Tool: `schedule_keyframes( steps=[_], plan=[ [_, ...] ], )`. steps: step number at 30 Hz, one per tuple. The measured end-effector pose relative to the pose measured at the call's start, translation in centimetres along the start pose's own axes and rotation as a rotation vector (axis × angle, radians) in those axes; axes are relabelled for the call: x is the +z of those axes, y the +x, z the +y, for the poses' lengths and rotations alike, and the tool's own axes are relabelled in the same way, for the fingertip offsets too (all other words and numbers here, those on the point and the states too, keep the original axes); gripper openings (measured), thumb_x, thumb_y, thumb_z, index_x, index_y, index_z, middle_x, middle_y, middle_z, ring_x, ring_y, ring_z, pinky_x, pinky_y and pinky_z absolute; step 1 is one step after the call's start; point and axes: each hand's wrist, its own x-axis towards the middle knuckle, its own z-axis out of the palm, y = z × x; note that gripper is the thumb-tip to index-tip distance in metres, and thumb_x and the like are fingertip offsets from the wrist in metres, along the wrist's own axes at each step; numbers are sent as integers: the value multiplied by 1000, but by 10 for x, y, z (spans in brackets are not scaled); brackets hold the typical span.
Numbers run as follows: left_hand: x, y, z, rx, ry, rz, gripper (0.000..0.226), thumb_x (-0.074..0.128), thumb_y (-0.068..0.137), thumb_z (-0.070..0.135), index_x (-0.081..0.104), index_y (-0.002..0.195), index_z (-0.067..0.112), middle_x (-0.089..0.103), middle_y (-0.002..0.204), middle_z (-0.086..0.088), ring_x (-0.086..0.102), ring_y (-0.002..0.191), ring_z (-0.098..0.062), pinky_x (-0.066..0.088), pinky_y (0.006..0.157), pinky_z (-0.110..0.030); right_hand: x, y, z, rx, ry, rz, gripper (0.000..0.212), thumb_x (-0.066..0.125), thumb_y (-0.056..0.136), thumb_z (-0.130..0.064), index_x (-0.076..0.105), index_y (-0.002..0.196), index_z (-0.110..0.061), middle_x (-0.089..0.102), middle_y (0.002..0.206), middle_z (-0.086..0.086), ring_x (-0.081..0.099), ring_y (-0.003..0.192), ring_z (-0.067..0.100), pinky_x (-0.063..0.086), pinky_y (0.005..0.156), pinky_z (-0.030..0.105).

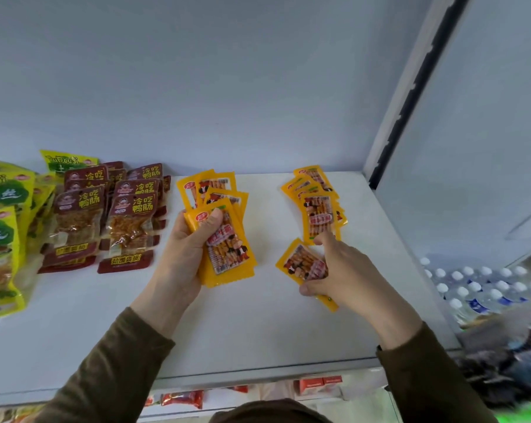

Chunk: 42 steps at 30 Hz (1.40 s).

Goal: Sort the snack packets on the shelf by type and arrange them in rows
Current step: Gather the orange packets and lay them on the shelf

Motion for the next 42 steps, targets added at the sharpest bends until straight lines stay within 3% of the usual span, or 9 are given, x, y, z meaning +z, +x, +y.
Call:
schedule_keyframes(
  steps=[6, 13, 18, 25, 28, 32, 35, 39, 42],
  plan=[
    [0, -4, 3, 5, 0, 10, 56, 73, 83, 30, 56, 135, 19, 75, 119, -12, 76, 97, -29, 65, 73, -46, 15, 11, -10, -43, 95, 86, 44, 78, 83, -44, 42, 99, -24, 55, 89, -9, 54, 83, 18, 33, 59, 29],
    [-10, -2, 6, 12, 31, 28, 57, 74, 81, 30, 56, 134, 26, 76, 118, -7, 76, 100, -28, 64, 73, -45, 32, 34, -28, -91, 222, 246, 24, 61, 99, -35, 43, 111, -22, 60, 95, -5, 65, 92, 27, 31, 55, 29],
    [-18, 6, 9, 25, 93, 31, 53, 76, 87, 24, 54, 135, 30, 77, 115, -3, 76, 99, -25, 63, 70, -39, 32, 69, -48, -187, 88, 332, 64, 59, 102, -31, 27, 155, -15, 45, 146, 7, 58, 120, 26, 40, 76, 28],
    [-27, 24, 19, 16, 182, -4, 53, 78, 89, 16, 52, 133, 32, 77, 111, 0, 77, 98, -23, 63, 70, -38, 25, 98, -71, -134, -350, 536, 60, 53, 101, -44, 37, 150, -15, 47, 144, 9, 41, 131, 32, 36, 106, 43],
    [-26, 35, 23, 35, 226, -2, 54, 80, 88, 17, 51, 130, 33, 78, 107, 3, 77, 95, -20, 63, 67, -34, 29, 104, -96, -282, -11, 572, 57, 50, 103, -42, 39, 153, -14, 49, 148, 8, 44, 132, 30, 38, 107, 42],
    [-26, 52, 31, 77, 315, 63, 55, 80, 88, 16, 49, 131, 29, 78, 104, 2, 77, 92, -19, 62, 66, -31, 39, 120, -140, -110, 914, 5, 68, 52, 100, -53, 28, 157, -26, 45, 154, 1, 53, 133, 21, 44, 102, 34],
    [-29, 65, 38, 103, 431, 133, 61, 81, 88, 18, 42, 134, 28, 73, 111, 1, 75, 94, -17, 59, 71, -29, 53, 138, -157, 29, 1420, -119, 39, 58, 103, -26, 49, 140, -25, 69, 126, 5, 72, 104, 19, 60, 76, 33],
    [-32, 80, 44, 167, 721, 172, 70, 82, 86, 16, 40, 142, 21, 62, 129, -6, 64, 119, -26, 57, 94, -43, 63, 154, -175, 72, 1504, -28, 41, 52, 103, -8, 49, 140, -25, 69, 123, 6, 69, 106, 23, 60, 86, 41],
    [-35, 85, 47, 169, 920, 187, 102, 79, 89, 21, 9, 163, 22, 46, 151, -9, 52, 134, -30, 49, 109, -52, 64, 158, -182, 39, 1358, 10, 42, 49, 104, -10, 48, 142, -29, 67, 127, 0, 65, 115, 20, 54, 101, 46]
  ],
)
